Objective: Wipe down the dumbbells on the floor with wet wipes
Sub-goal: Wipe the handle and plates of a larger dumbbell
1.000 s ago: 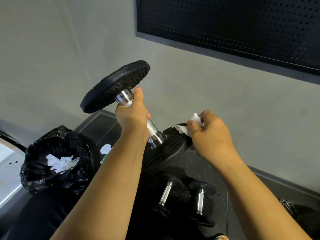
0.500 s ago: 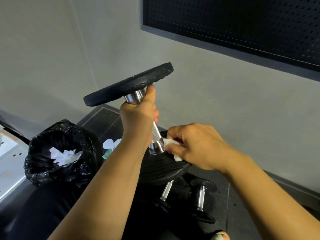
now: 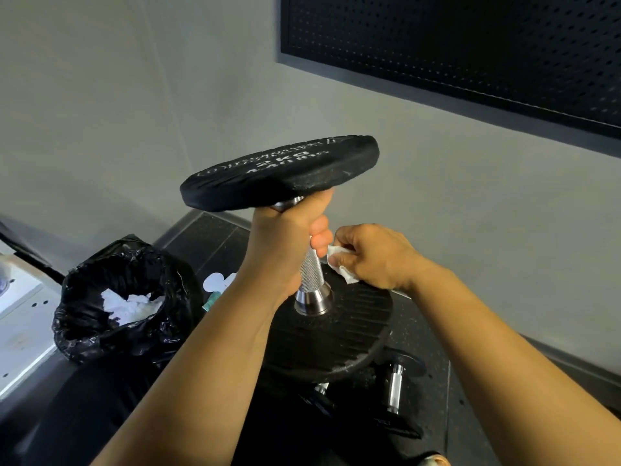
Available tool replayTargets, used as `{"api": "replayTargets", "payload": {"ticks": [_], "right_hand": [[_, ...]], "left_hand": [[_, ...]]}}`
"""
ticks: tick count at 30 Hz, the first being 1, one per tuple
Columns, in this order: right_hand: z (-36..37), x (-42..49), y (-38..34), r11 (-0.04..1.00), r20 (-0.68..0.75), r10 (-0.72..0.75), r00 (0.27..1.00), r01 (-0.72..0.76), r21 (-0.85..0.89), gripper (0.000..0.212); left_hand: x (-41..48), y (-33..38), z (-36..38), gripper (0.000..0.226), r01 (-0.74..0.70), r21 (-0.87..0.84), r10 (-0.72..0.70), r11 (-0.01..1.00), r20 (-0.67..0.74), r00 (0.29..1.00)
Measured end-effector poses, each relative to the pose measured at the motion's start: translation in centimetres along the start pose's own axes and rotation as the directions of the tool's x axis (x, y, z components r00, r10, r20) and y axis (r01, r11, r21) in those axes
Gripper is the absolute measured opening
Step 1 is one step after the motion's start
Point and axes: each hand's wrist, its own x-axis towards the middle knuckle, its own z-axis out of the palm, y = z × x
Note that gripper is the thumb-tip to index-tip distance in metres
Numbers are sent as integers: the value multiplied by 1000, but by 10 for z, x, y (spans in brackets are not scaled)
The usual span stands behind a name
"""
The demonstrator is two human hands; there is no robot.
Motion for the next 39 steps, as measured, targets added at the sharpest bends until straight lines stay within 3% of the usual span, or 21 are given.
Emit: {"api": "replayTargets", "payload": {"ticks": [5, 9, 11, 14, 17, 19, 21, 24, 27, 29, 31, 33, 35, 39], "right_hand": [[6, 12, 14, 953, 96, 142, 985, -162, 254, 23], [17, 3, 17, 670, 257, 249, 934, -358, 651, 14], [18, 0, 15, 577, 229, 319, 920, -381, 722, 15], [9, -6, 12, 488, 212, 401, 891, -403, 774, 17], [-2, -14, 8, 506, 108, 483, 869, -378, 775, 16], [-4, -16, 7, 572, -40, 499, 866, -294, 765, 18], [-7, -21, 6, 653, -142, 469, 872, -234, 720, 23], [-15, -29, 5, 698, -98, 366, 926, -203, 687, 24], [-27, -34, 2, 915, -210, 261, 942, -172, 364, 24], [-31, -40, -8, 970, -286, 110, 952, -40, 240, 19], [-31, -46, -24, 970, -227, -68, 971, 118, 215, 15], [-26, -46, -34, 980, -51, -158, 986, 163, 112, 15], [-21, -37, -35, 989, 49, -149, 988, 150, -10, 18], [-17, -15, -27, 998, 28, -39, 999, 41, -48, 21]], "left_hand": [[-1, -1, -2, 47, 48, 11, -49, 999, 119, 992], [1, 2, -5, 48, 76, -32, -68, 997, 193, 979], [3, 3, -5, 44, 73, -63, -64, 995, 126, 990], [8, 2, 1, 38, -11, -49, 4, 999, -131, 991], [14, 3, 7, 27, -88, 13, 86, 996, -409, 908], [17, 4, 6, 28, -69, -35, 44, 997, -484, 874], [20, 5, 0, 30, -26, -141, -45, 990, -480, 876], [22, 6, -8, 36, 17, -216, -117, 976, -456, 882], [20, 3, -11, 37, 16, -211, -114, 977, -458, 882], [19, 2, -12, 36, -1, -208, -98, 978, -464, 881], [18, 3, -12, 37, -12, -202, -87, 979, -473, 877], [16, 3, -13, 38, -16, -191, -77, 982, -468, 880], [12, 3, -13, 42, -12, -171, -64, 985, -436, 898], [6, 0, -14, 49, 3, -161, -65, 987, -380, 923]]}}
